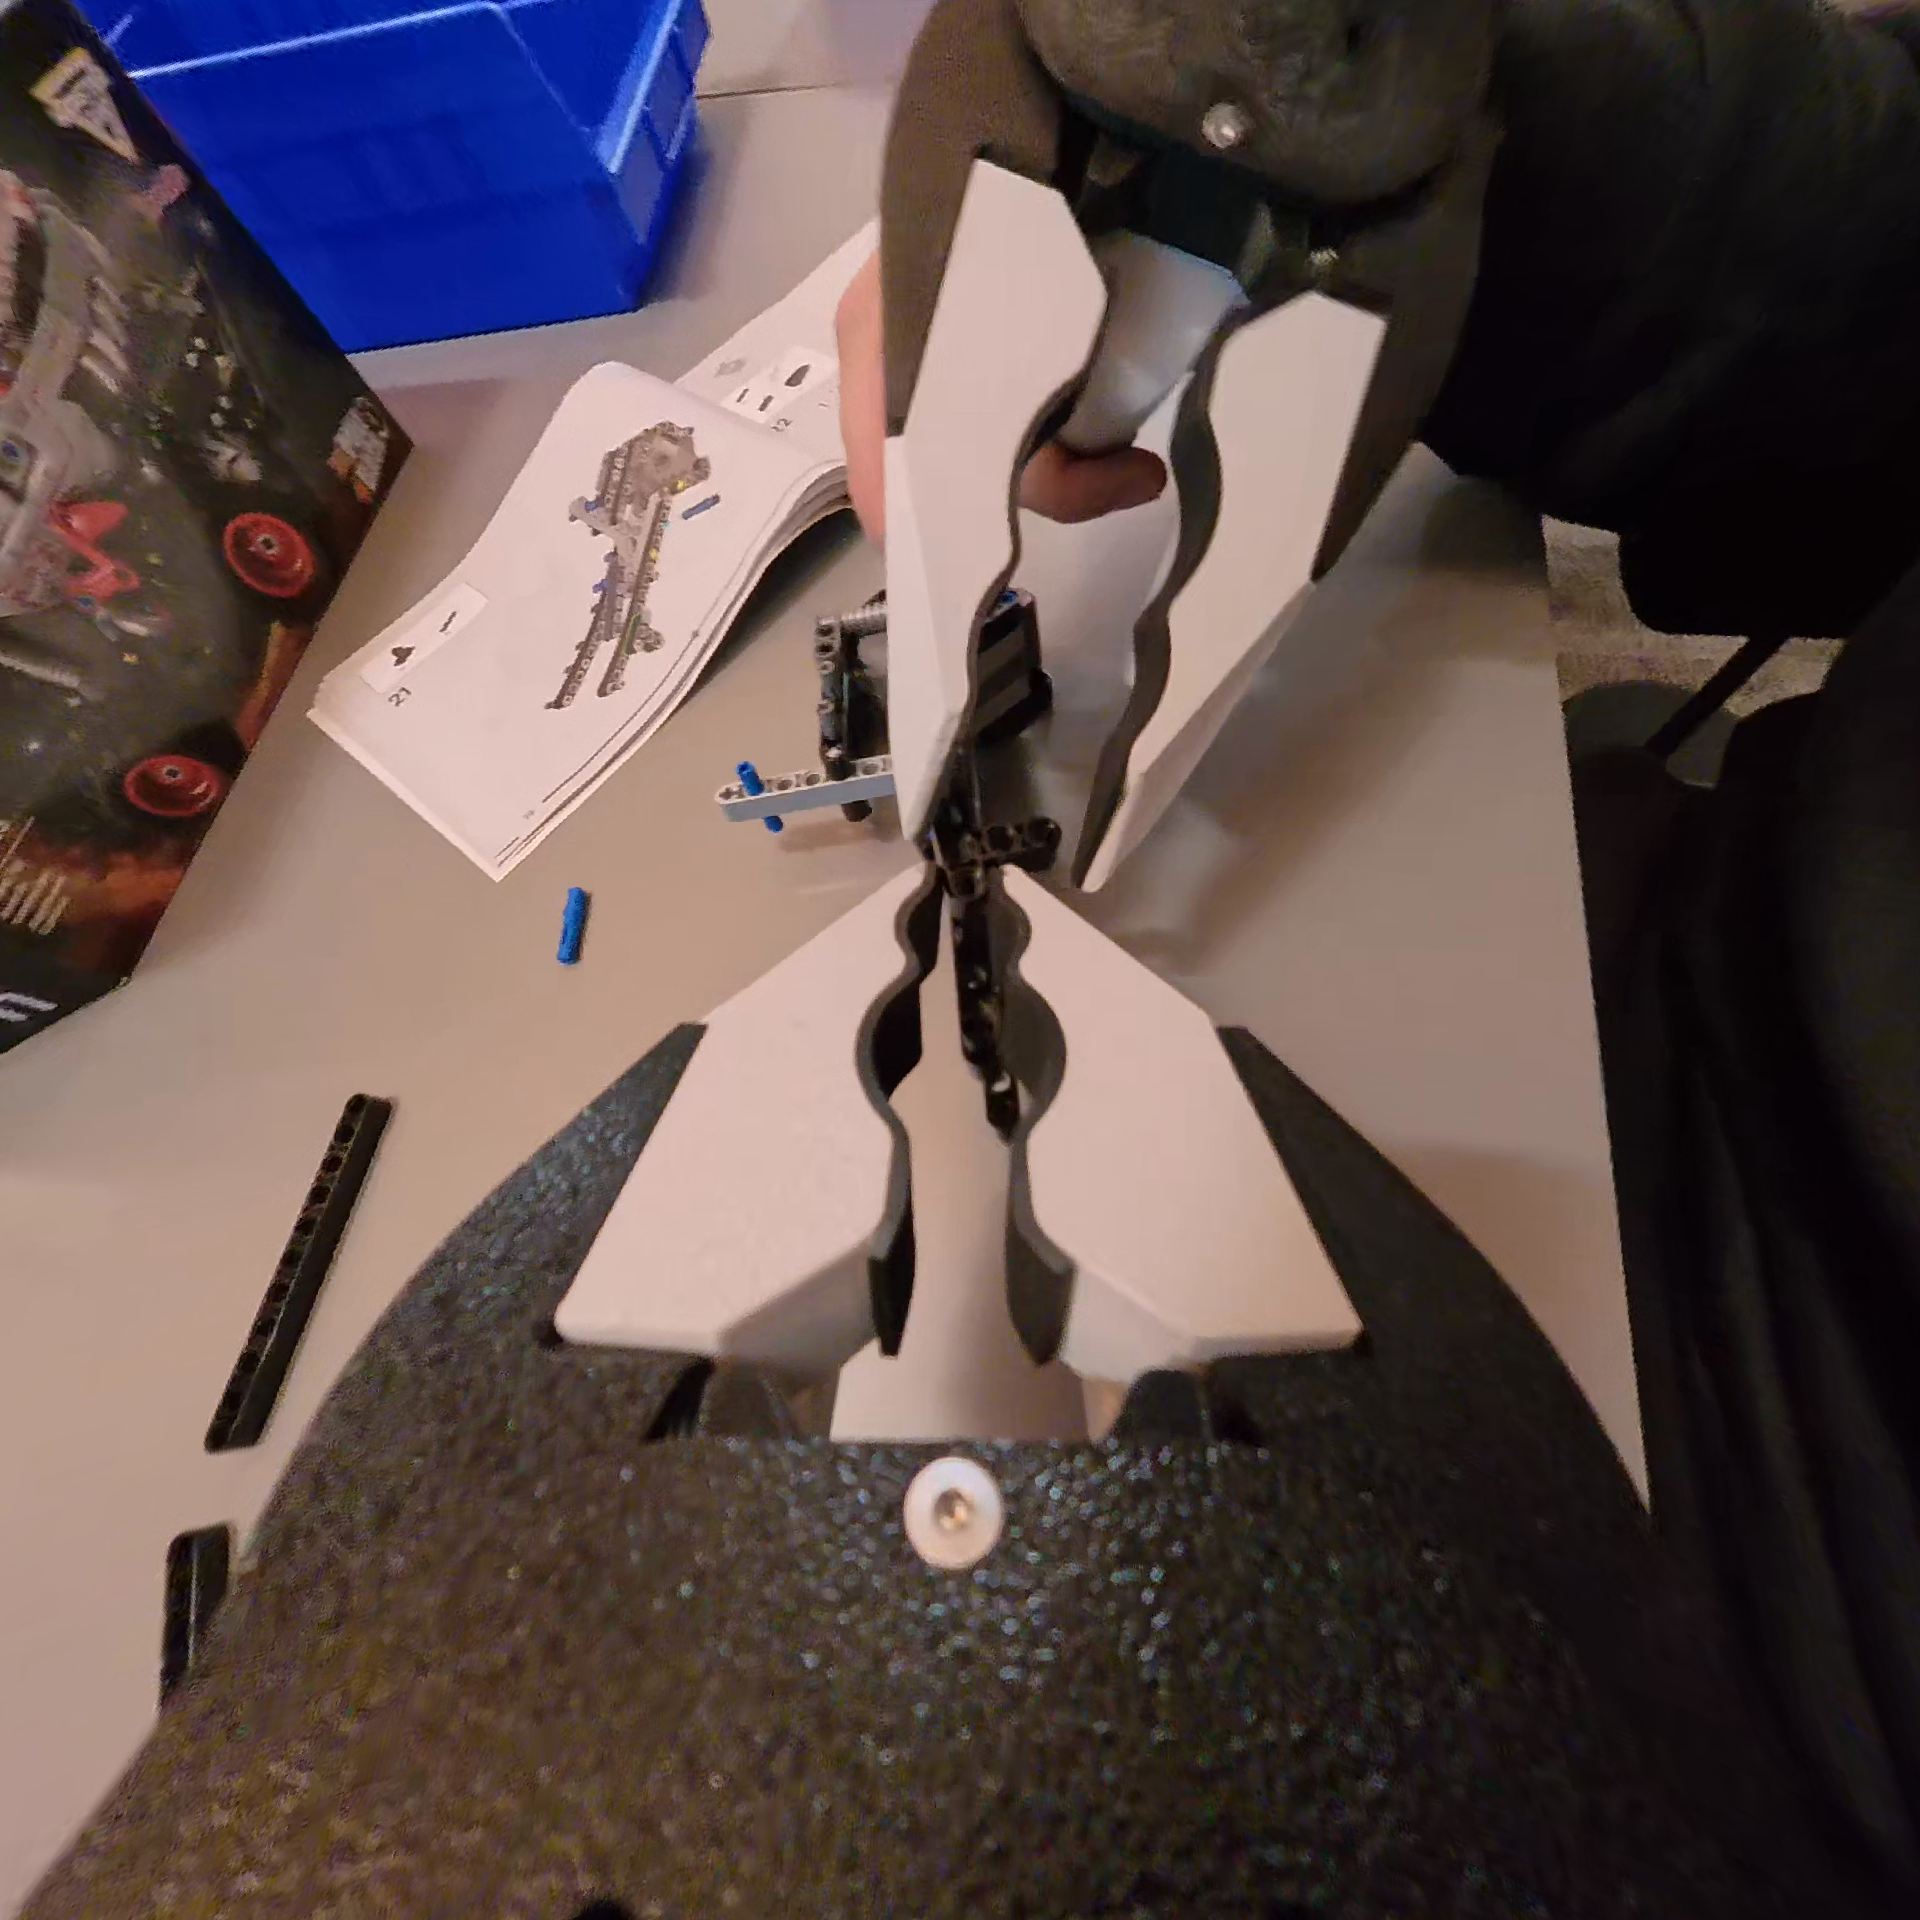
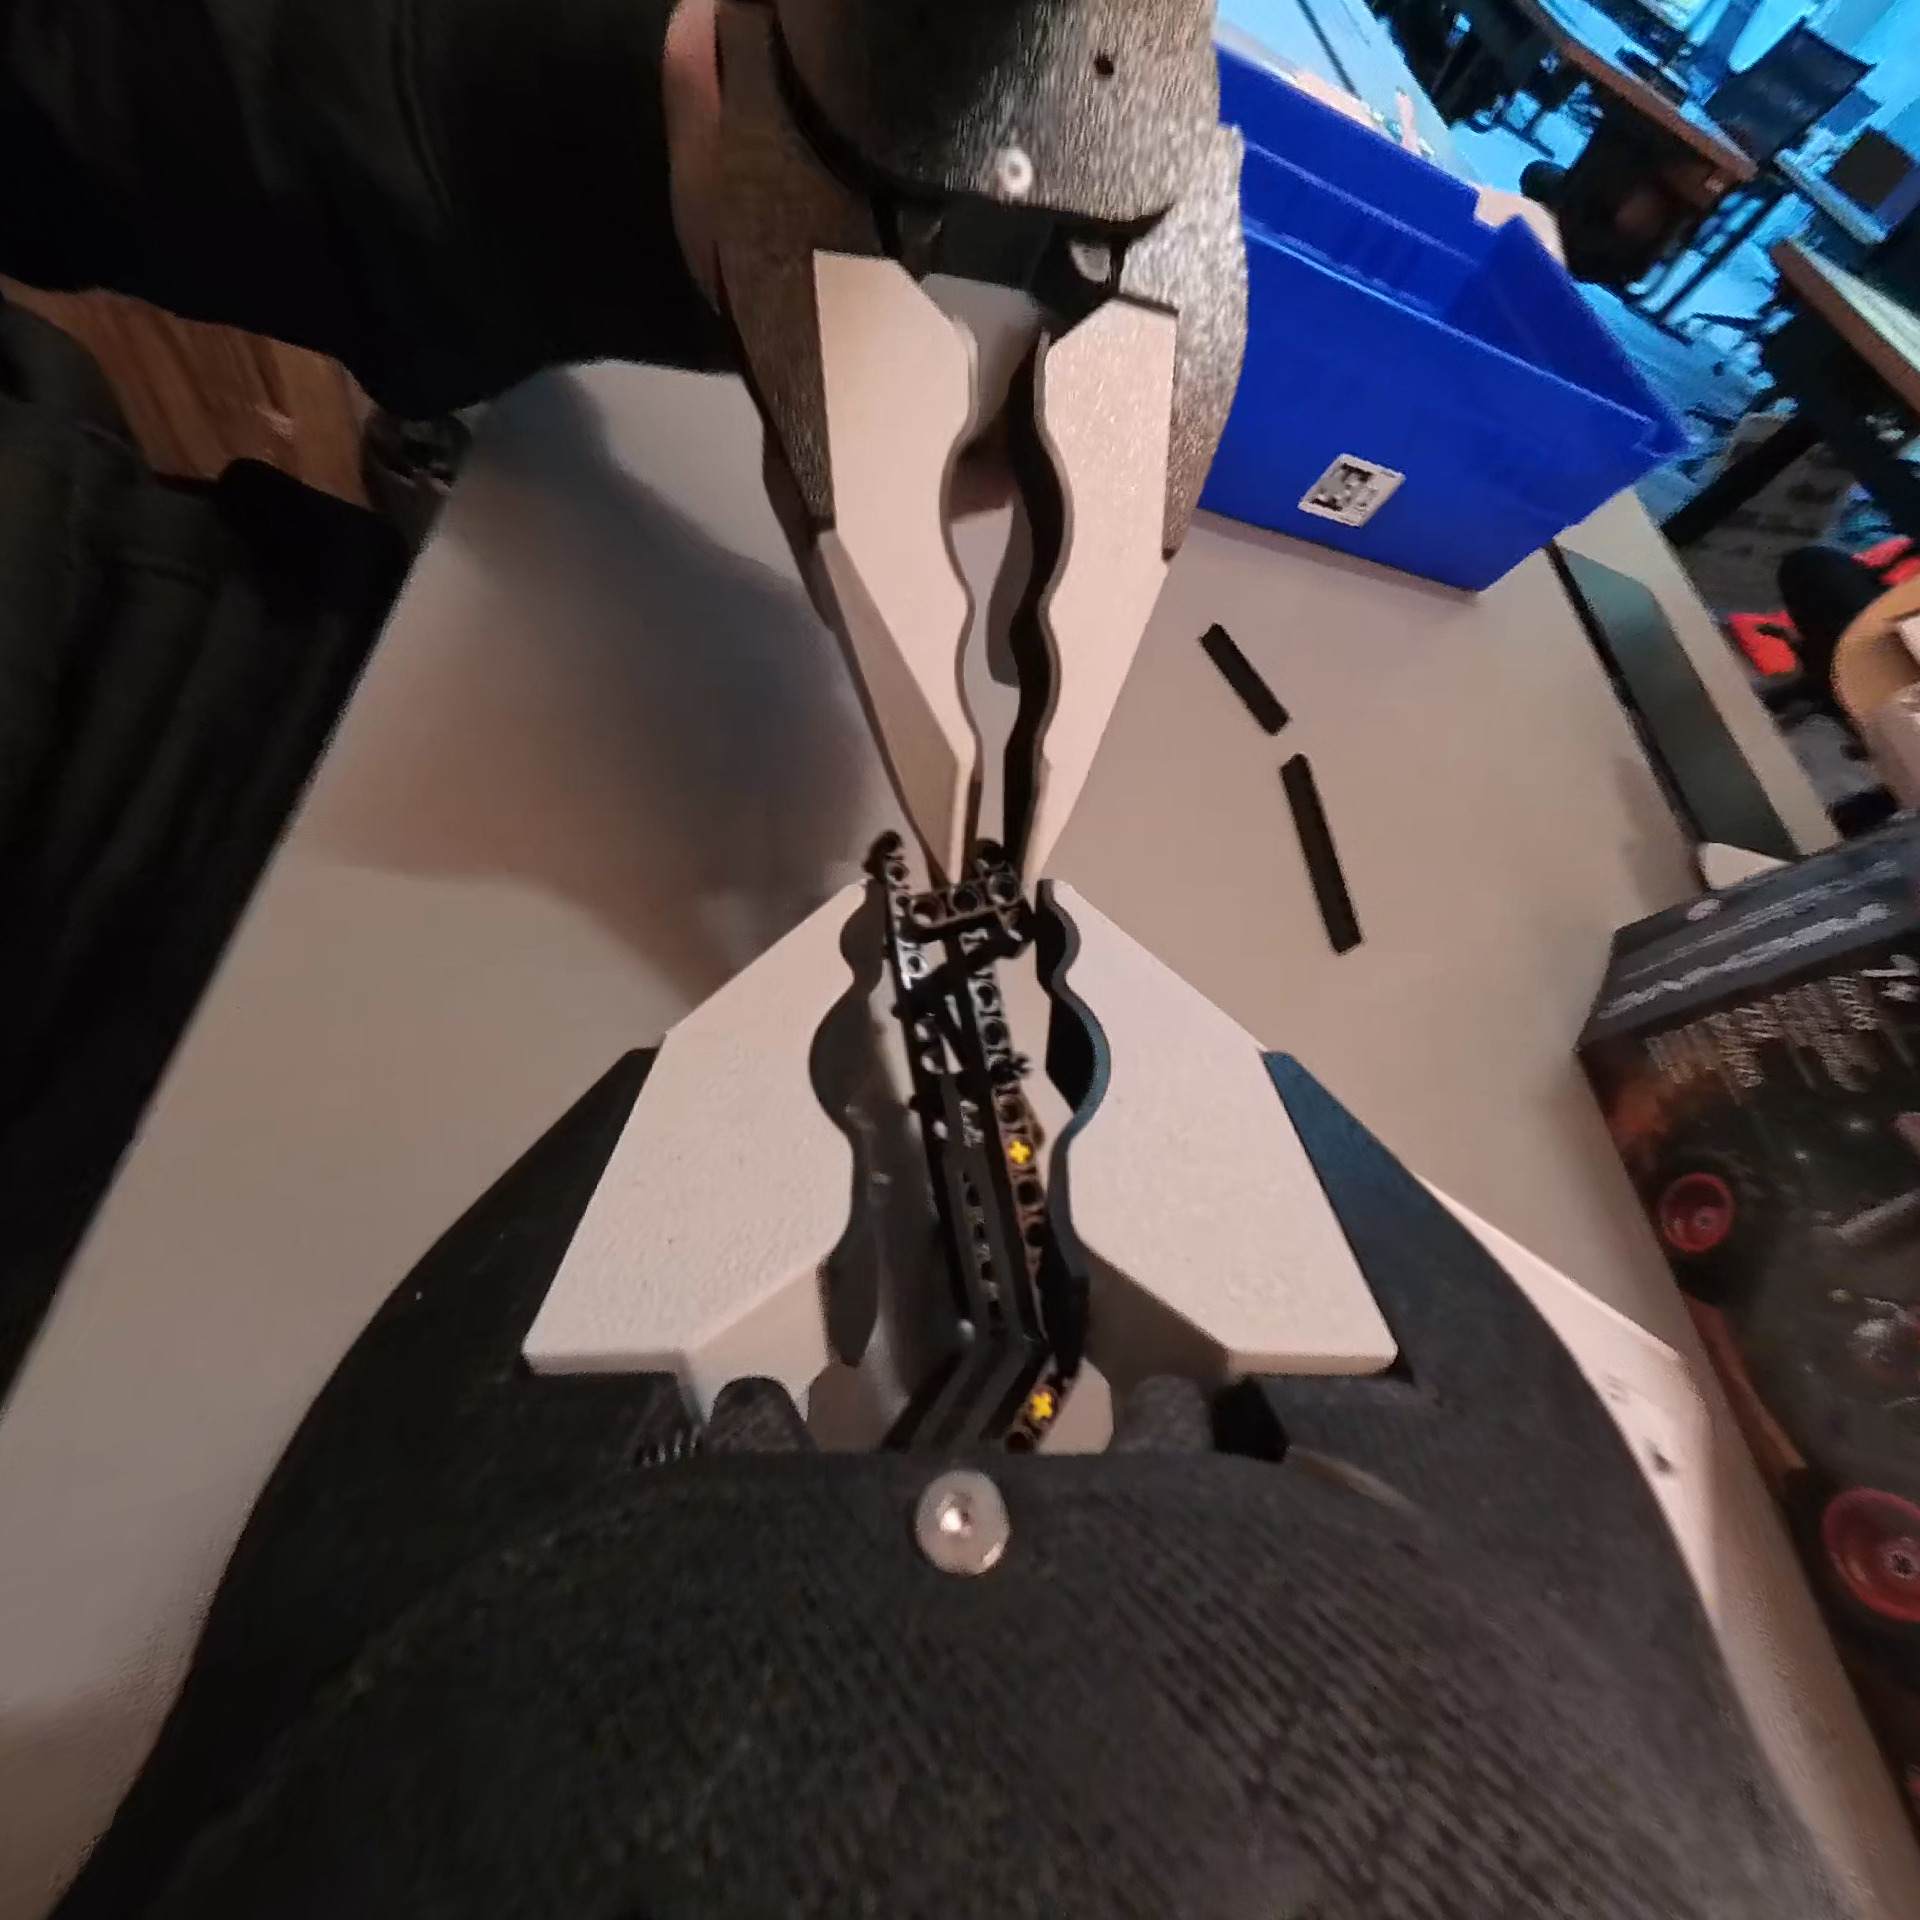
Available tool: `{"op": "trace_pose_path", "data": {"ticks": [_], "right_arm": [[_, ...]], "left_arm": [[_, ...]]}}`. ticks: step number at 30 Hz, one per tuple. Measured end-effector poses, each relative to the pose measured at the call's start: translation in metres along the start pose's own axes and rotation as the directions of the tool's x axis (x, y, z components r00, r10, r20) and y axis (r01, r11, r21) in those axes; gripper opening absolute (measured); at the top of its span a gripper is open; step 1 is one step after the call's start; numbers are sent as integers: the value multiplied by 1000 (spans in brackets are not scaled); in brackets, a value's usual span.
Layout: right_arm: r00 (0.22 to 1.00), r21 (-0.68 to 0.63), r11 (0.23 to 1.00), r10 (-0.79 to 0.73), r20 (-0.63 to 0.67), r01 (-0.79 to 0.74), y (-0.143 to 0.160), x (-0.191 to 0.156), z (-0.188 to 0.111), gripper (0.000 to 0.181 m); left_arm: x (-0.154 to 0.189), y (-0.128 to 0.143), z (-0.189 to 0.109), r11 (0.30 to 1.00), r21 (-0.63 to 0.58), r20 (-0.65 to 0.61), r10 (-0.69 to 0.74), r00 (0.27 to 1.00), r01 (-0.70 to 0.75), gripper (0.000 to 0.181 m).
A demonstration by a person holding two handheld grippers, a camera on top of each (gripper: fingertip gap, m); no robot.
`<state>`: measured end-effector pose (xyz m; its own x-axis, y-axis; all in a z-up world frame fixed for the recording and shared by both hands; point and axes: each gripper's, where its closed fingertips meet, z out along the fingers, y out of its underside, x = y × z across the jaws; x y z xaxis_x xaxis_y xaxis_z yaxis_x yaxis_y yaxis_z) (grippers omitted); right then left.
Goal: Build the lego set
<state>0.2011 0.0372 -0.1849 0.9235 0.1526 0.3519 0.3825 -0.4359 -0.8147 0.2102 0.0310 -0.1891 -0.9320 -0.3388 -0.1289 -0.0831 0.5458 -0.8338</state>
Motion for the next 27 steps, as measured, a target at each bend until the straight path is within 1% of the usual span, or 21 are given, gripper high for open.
{"op": "trace_pose_path", "data": {"ticks": [1,3,5,8,12,15,19,22,24,27], "right_arm": [[999,-22,999,-38,-34,37,2,2,0,28],[988,-56,992,-115,-106,109,3,3,1,28],[966,-100,979,-192,-172,177,6,3,2,33],[906,-167,952,-299,-299,258,7,7,-1,31],[835,-245,920,-383,-394,306,9,8,0,31],[821,-276,914,-394,-414,299,15,2,6,33],[767,-275,920,-385,-513,278,13,4,10,38],[713,-310,900,-433,-551,307,14,6,12,39],[683,-316,880,-475,-555,354,10,3,16,39],[638,-394,833,-552,-536,390,15,4,22,42]], "left_arm": [[-1,-1,-1,1000,5,3,-12,1000,12,6],[-2,-1,-3,999,6,-5,-50,999,50,6],[-4,0,-4,997,8,-13,-80,997,80,6],[-4,3,-3,993,-17,-34,-113,993,113,5],[-1,3,-1,992,-50,-78,-121,990,117,6],[1,4,0,993,-78,-100,-98,990,90,6],[3,5,0,992,-108,-111,-82,990,70,6],[0,9,-1,989,-129,-113,-90,990,75,6],[-1,11,-1,986,-140,-116,-112,987,95,6],[-2,14,-1,980,-152,-121,-148,982,129,5]]}}
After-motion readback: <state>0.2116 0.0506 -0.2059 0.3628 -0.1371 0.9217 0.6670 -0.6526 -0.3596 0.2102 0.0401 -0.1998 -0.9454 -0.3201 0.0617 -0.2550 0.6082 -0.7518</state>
